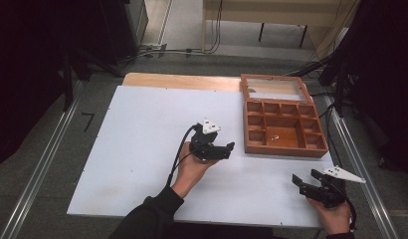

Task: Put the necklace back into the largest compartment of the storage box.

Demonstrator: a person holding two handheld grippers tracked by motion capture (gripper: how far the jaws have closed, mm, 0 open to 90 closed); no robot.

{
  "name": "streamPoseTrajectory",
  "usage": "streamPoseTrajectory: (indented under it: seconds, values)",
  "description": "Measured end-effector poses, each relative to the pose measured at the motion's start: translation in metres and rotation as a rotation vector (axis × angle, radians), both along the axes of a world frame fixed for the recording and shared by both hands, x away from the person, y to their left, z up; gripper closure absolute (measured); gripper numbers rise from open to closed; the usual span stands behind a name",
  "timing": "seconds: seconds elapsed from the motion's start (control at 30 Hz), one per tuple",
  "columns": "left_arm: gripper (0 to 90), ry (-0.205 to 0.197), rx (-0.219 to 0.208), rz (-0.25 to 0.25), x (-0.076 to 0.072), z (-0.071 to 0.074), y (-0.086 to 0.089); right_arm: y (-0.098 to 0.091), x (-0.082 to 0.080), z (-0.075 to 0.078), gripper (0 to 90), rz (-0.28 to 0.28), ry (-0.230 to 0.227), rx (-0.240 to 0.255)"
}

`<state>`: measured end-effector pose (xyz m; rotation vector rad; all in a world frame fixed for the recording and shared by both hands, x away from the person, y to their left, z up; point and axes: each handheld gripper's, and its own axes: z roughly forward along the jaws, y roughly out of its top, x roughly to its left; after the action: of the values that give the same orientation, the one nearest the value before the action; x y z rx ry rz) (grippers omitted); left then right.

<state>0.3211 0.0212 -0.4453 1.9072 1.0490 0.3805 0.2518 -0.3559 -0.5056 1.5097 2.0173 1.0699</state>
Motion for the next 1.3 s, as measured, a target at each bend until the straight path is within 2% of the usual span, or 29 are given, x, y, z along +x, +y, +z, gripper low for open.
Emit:
streamPoseTrajectory:
  seconds: [0.1, 0.2, 0.43, 0.7, 1.3]
  values:
    - [25.4, 0.002, -0.009, 0.014, -0.003, -0.002, 0.009, 0.000, 0.000, 0.000, 18.3, 0.000, -0.001, -0.001]
    - [24.8, -0.007, 0.007, 0.031, -0.008, -0.004, 0.017, 0.000, 0.000, 0.000, 18.3, 0.000, 0.000, -0.003]
    - [24.3, -0.013, 0.006, 0.061, -0.018, -0.009, 0.036, 0.001, 0.000, 0.000, 18.3, 0.000, 0.001, -0.004]
    - [24.1, -0.003, -0.023, 0.102, -0.029, -0.014, 0.059, 0.001, 0.000, 0.000, 18.3, 0.002, 0.000, -0.006]
    - [24.2, 0.010, -0.025, 0.186, -0.046, -0.025, 0.100, 0.002, 0.000, 0.000, 18.3, 0.003, 0.002, -0.009]
